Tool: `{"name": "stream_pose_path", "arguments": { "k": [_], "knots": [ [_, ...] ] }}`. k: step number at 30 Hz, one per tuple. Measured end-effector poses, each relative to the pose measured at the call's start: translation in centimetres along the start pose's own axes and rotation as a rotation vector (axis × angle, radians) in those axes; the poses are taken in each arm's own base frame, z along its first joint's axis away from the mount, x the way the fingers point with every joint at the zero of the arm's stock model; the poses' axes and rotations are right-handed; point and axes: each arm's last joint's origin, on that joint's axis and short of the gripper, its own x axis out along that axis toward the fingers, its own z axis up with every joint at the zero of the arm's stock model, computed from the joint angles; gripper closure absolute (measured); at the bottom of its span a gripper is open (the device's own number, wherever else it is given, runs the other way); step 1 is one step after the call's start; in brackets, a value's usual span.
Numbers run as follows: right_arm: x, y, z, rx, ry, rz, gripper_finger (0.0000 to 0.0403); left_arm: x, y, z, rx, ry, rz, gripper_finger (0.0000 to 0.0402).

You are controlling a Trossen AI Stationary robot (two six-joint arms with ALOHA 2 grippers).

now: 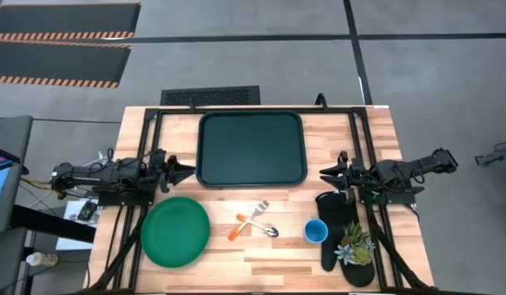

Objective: Pick and place plate/cup/fork/spoon on tray
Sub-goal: Put the green plate on the black tray

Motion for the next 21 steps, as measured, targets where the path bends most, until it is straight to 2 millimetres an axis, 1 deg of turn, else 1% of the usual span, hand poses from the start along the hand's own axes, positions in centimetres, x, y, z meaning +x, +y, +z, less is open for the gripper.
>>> {"name": "stream_pose_path", "arguments": {
  "k": [3,7,10,14,19,21],
  "knots": [
    [0.00,0.00,0.02,0.000,-0.001,0.000,0.0282,-0.01,0.12,0.23,-0.077,-0.068,0.051,0.0278],
    [0.02,-0.12,0.05,0.000,-0.008,-0.025,0.0282,-0.07,0.31,0.58,-0.105,-0.176,0.134,0.0278],
    [0.04,-0.22,0.10,0.002,-0.014,-0.041,0.0282,-0.08,0.34,0.61,-0.104,-0.185,0.142,0.0278],
    [0.04,-0.24,0.10,0.001,-0.015,-0.043,0.0282,-0.12,0.43,0.75,-0.052,-0.225,0.185,0.0278],
    [0.04,-0.24,0.10,0.001,-0.015,-0.043,0.0282,-0.13,0.44,0.76,-0.154,-0.240,0.178,0.0278],
    [0.04,-0.20,0.25,0.043,-0.030,-0.040,0.0282,-0.18,0.50,0.90,-0.169,-0.284,0.205,0.0278]
  ]
}}
